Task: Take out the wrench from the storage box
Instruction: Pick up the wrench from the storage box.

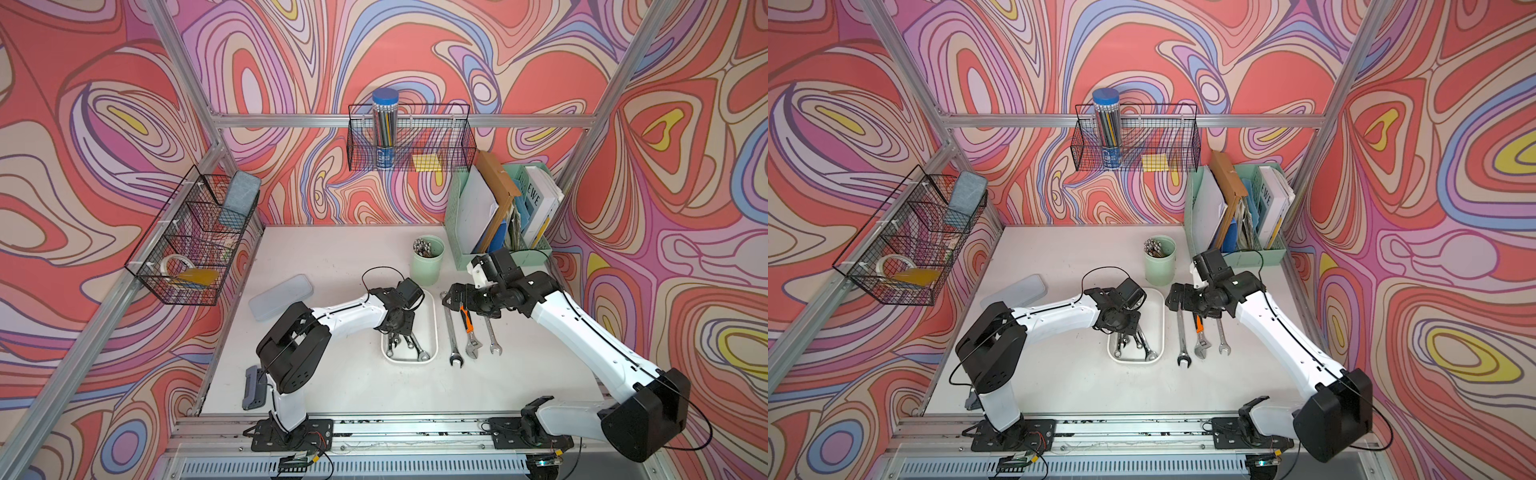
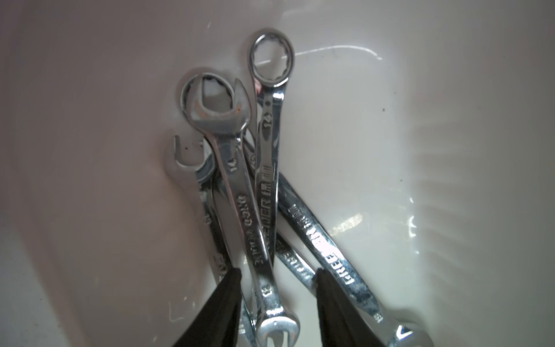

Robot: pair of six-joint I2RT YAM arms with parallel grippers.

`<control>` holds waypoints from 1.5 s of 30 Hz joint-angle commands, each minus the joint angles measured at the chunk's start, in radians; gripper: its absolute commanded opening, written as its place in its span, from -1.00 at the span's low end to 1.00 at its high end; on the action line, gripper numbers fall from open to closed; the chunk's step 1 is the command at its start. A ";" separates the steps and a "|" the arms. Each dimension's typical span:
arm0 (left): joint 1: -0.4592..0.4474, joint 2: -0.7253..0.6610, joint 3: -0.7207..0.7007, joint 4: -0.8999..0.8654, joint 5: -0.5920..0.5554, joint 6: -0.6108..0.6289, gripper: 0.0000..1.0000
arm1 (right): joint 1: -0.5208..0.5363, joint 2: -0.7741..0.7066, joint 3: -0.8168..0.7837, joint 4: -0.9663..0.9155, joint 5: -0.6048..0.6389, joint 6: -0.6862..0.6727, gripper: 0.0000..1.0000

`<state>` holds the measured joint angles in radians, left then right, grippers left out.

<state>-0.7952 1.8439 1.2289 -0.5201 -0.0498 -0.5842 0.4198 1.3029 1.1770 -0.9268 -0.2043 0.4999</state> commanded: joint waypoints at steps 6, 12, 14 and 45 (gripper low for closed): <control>0.028 0.071 0.070 -0.056 -0.017 -0.019 -0.35 | 0.003 -0.011 -0.020 0.030 0.016 0.005 0.96; 0.030 0.113 0.101 -0.107 -0.006 -0.043 -0.36 | 0.002 -0.005 -0.041 0.060 -0.004 0.012 0.96; 0.030 0.126 0.118 -0.125 0.002 -0.050 -0.37 | 0.003 -0.005 -0.046 0.063 -0.004 0.012 0.96; 0.014 0.089 0.139 -0.164 0.069 -0.105 -1.00 | 0.001 -0.006 -0.068 0.086 0.006 0.011 0.96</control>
<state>-0.7738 1.9598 1.3579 -0.6441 -0.0002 -0.6815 0.4198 1.3033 1.1236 -0.8497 -0.2058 0.5072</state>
